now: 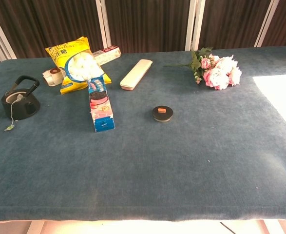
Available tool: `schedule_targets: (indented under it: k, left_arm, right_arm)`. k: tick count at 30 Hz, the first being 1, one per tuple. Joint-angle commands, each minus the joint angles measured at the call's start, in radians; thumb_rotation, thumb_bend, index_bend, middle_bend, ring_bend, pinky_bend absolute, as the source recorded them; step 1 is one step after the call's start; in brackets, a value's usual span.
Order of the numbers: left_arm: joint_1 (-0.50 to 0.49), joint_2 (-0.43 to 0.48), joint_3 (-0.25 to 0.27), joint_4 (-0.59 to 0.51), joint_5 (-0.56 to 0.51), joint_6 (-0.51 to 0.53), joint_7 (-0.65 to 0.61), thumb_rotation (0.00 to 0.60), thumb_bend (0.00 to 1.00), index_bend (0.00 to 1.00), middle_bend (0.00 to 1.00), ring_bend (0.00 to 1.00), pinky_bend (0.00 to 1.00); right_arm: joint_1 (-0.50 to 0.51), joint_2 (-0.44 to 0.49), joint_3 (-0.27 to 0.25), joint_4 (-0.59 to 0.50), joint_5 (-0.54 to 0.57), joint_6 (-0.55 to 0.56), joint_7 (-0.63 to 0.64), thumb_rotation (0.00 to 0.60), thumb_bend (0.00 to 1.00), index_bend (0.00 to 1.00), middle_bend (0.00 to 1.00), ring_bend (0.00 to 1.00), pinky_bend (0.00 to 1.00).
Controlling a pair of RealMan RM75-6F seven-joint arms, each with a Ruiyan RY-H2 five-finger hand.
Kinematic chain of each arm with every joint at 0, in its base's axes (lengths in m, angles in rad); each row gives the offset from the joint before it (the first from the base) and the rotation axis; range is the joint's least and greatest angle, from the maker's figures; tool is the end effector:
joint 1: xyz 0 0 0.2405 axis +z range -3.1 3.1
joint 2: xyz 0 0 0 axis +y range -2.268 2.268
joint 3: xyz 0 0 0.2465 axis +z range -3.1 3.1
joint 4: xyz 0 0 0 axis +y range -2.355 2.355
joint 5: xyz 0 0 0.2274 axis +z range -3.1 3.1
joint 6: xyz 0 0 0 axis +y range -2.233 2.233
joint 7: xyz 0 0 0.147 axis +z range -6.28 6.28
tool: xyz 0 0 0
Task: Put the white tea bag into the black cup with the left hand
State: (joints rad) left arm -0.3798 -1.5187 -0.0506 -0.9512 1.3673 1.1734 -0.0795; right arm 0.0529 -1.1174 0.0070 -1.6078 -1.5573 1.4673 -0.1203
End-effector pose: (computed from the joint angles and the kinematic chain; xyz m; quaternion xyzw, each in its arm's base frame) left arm -0.3593 0.2979 0.0548 -0.6592 -0.3687 -0.3090 0.5779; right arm -0.3128 -0.1647 0.1283 0.6402 -0.3627 0.3348 0.5886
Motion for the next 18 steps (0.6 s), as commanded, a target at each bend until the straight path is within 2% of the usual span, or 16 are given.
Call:
schedule_targets:
  k: [1, 7, 12, 15, 18]
  left_arm:
    - [0.007, 0.006, -0.019, -0.026, -0.021, -0.013, -0.033, 0.600, 0.00, 0.04, 0.02, 0.00, 0.11]
    - [0.041, 0.033, -0.018, -0.079, -0.009, 0.040, -0.051, 0.600, 0.00, 0.01, 0.01, 0.00, 0.11]
    - [0.131, 0.136, 0.005, -0.279, 0.030, 0.178, -0.090, 0.600, 0.00, 0.00, 0.00, 0.00, 0.11]
    - [0.169, 0.265, 0.068, -0.460, 0.058, 0.177, -0.019, 0.600, 0.00, 0.00, 0.00, 0.00, 0.11]
    - [0.184, 0.356, 0.117, -0.584, 0.090, 0.155, -0.018, 0.600, 0.00, 0.00, 0.00, 0.00, 0.11]
  right_arm:
    - [0.001, -0.002, -0.001, -0.001, 0.000, -0.003, -0.005, 0.600, 0.24, 0.00, 0.00, 0.00, 0.00]
    - [0.000, -0.004, 0.000, 0.000, 0.003, -0.002, -0.010, 0.600, 0.24, 0.00, 0.00, 0.00, 0.00]
    - [-0.001, -0.005, 0.001, 0.000, 0.006, 0.000, -0.014, 0.600, 0.24, 0.00, 0.00, 0.00, 0.00]
    - [-0.001, -0.006, 0.000, 0.001, 0.004, 0.000, -0.018, 0.600, 0.24, 0.00, 0.00, 0.00, 0.00]
    - [-0.001, -0.008, -0.002, 0.002, 0.002, 0.000, -0.025, 0.600, 0.24, 0.00, 0.00, 0.00, 0.00]
